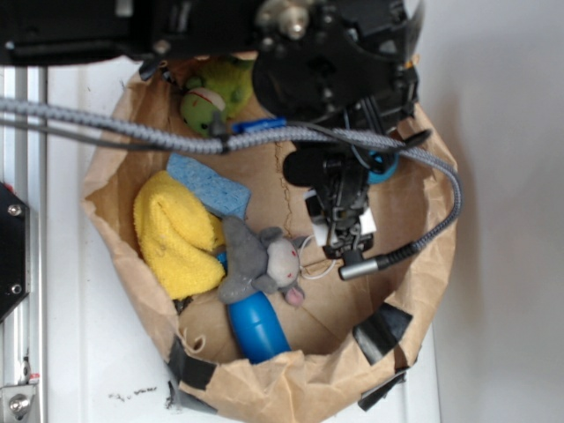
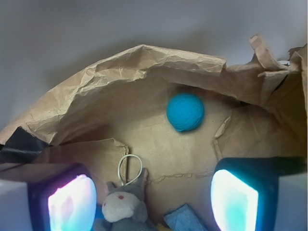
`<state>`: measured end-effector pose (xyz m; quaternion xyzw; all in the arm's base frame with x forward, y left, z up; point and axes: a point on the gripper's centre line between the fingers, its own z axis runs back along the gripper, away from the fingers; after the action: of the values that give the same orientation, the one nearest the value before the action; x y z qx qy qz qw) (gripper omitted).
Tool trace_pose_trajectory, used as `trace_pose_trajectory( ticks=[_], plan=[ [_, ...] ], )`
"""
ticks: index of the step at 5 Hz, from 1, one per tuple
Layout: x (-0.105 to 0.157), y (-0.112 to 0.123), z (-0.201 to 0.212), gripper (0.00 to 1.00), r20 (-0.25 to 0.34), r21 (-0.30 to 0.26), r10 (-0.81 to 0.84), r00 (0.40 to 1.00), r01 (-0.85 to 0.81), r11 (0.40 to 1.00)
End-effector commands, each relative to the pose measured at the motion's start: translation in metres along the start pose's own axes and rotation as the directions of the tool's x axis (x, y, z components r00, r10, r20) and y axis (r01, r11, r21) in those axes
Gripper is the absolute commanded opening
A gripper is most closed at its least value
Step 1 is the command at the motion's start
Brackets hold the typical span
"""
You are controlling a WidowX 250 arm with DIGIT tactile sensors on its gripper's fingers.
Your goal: Grab the blue ball.
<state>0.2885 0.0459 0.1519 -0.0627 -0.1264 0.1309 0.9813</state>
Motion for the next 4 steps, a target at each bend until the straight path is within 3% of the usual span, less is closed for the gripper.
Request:
trace_pose_trajectory(
  ticks=[1, 2, 3, 4],
  plan=[
    [0.006, 0.004, 0.012, 1.0, 0.045, 0.004, 0.009, 0.999, -0.009, 1.0],
    [0.002, 0.007, -0.027, 1.0, 0.089, 0.071, -0.026, 0.996, 0.02, 0.997],
    [-0.012, 0.0, -0.051, 1.0, 0.08, 0.114, -0.09, 0.993, 0.081, 0.99],
    [-0.018, 0.002, -0.056, 1.0, 0.073, 0.117, -0.096, 0.993, 0.087, 0.989]
  ],
)
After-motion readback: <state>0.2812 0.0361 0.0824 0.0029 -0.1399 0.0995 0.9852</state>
